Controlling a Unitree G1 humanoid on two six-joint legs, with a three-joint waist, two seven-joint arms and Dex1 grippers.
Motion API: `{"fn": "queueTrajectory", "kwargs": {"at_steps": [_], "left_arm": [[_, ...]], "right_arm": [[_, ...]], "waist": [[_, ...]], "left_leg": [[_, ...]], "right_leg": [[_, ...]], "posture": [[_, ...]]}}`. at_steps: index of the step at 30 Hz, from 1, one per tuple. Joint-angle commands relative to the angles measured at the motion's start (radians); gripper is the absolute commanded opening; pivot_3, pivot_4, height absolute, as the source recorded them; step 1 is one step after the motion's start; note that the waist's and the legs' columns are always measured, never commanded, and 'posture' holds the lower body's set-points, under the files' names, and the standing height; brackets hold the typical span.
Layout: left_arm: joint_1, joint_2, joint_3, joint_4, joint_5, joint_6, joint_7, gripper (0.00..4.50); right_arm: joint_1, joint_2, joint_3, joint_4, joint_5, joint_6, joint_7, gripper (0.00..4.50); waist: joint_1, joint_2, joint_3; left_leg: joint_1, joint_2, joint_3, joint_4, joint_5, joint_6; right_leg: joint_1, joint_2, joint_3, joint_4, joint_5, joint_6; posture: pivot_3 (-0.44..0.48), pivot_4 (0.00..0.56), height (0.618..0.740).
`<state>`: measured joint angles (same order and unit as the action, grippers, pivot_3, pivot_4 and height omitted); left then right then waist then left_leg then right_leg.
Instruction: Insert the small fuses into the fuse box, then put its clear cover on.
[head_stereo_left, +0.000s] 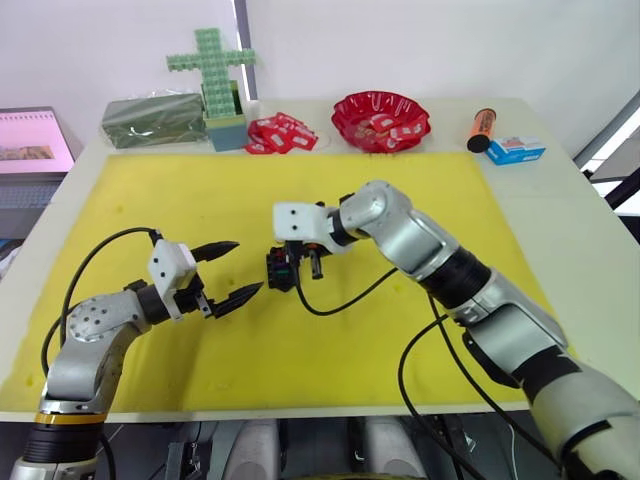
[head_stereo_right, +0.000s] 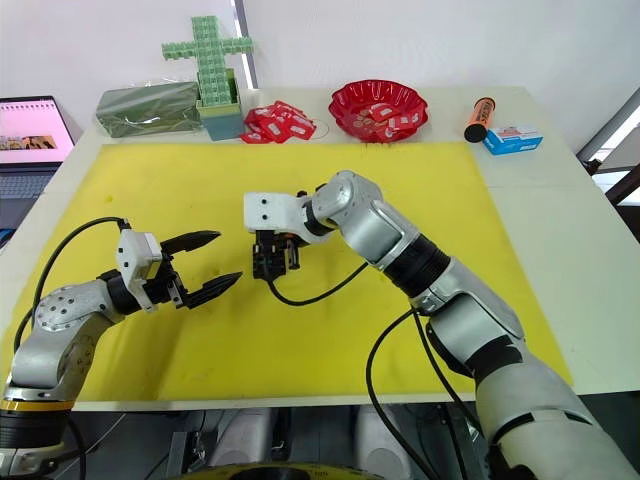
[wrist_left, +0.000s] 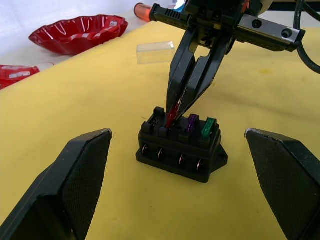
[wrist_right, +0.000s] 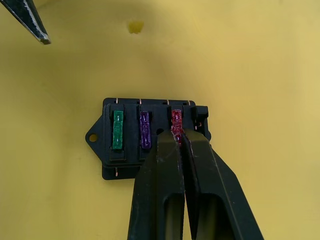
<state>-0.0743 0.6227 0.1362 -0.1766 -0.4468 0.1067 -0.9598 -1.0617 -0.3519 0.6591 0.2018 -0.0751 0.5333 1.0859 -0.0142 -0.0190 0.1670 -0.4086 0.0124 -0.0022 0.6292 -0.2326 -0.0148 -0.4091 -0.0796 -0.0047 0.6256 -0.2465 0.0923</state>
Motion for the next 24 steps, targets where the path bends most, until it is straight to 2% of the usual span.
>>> {"fn": "queueTrajectory", "kwargs": {"at_steps": [1, 24], "left_arm": [[-0.004, 0.009, 0.016, -0.013, 0.0, -0.021, -0.005, 4.5], [-0.035, 0.004, 0.008, 0.019, 0.014, -0.03, -0.004, 4.5]], "right_arm": [[-0.004, 0.009, -0.03, -0.004, -0.01, -0.013, 0.008, 0.03], [-0.028, 0.046, -0.057, 0.146, -0.042, -0.076, 0.038, 0.03]], "waist": [[0.0, 0.0, 0.0], [0.0, 0.0, 0.0]], "left_leg": [[0.0, 0.0, 0.0, 0.0, 0.0, 0.0], [0.001, 0.0, 0.0, 0.0, 0.0, 0.0]], "right_leg": [[0.0, 0.0, 0.0, 0.0, 0.0, 0.0], [0.0, 0.0, 0.0, 0.002, 0.0, 0.0]], "posture": [[0.0, 0.15, 0.74], [0.0, 0.15, 0.74]]}}
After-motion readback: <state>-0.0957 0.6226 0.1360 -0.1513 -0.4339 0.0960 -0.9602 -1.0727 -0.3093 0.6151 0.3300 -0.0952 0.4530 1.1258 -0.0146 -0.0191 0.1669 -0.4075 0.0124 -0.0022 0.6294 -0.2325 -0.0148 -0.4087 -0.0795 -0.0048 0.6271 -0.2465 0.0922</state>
